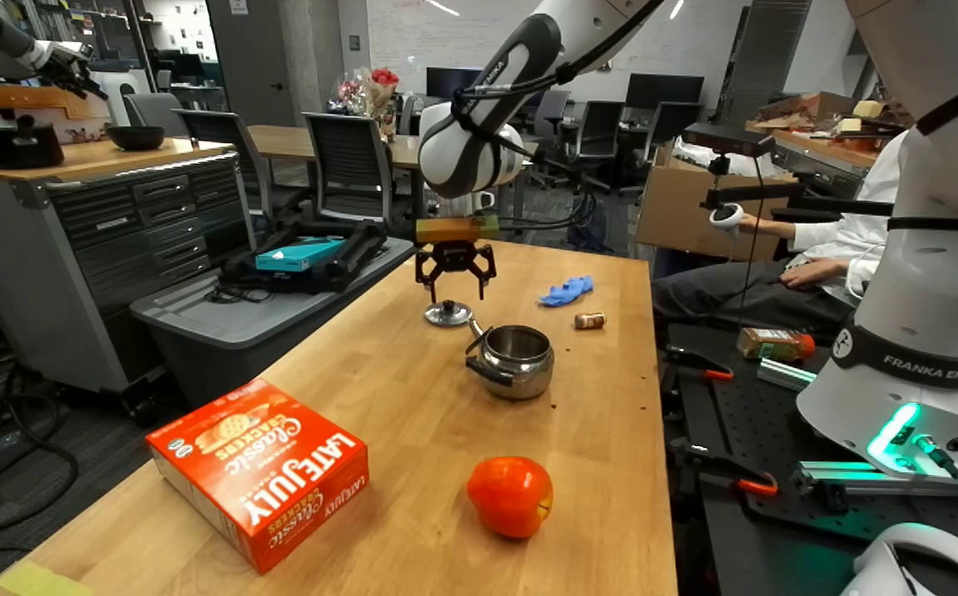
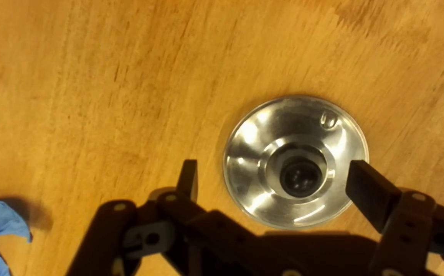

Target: Cover the teapot with the silver lid

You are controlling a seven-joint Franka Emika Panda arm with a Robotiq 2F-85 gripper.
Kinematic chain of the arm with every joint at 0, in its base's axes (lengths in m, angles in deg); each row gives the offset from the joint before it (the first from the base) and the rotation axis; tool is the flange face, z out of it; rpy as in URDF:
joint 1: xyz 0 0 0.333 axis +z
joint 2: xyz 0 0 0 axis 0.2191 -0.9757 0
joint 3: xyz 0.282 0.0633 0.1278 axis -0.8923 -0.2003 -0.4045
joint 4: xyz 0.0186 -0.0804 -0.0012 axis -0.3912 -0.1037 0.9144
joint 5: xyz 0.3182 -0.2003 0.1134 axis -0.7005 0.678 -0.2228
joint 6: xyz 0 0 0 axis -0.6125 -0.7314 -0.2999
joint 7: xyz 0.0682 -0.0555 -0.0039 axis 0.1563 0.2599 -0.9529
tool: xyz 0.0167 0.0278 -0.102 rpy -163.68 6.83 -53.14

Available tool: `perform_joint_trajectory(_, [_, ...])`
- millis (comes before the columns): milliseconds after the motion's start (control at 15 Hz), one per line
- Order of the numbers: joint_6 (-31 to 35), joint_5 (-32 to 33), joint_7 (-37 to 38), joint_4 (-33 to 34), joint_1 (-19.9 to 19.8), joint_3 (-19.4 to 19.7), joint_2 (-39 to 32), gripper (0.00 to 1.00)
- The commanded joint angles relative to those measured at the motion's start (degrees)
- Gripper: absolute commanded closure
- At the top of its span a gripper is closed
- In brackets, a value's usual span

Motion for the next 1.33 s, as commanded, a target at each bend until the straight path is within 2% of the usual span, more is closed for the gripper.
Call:
perform_joint_trajectory(0, [-1.26, -0.01, 1.64, 3.19, -0.08, 0.22, -1.98, 0.21])
perform_joint_trajectory(133, [-1.46, -0.06, 1.81, 3.62, -0.16, 0.2, -2.29, 0.3])
perform_joint_trajectory(600, [-1.41, -0.18, 2.12, 3.57, -0.2, 0.02, -2.06, 0.86])
perform_joint_trajectory(667, [-1.15, -0.29, 1.94, 3.23, -0.23, -0.1, -1.72, 0.91])
perform_joint_trajectory(1267, [-0.11, -0.67, -1.44, -1.78, -0.38, -1.65, 4.65, 0.9])
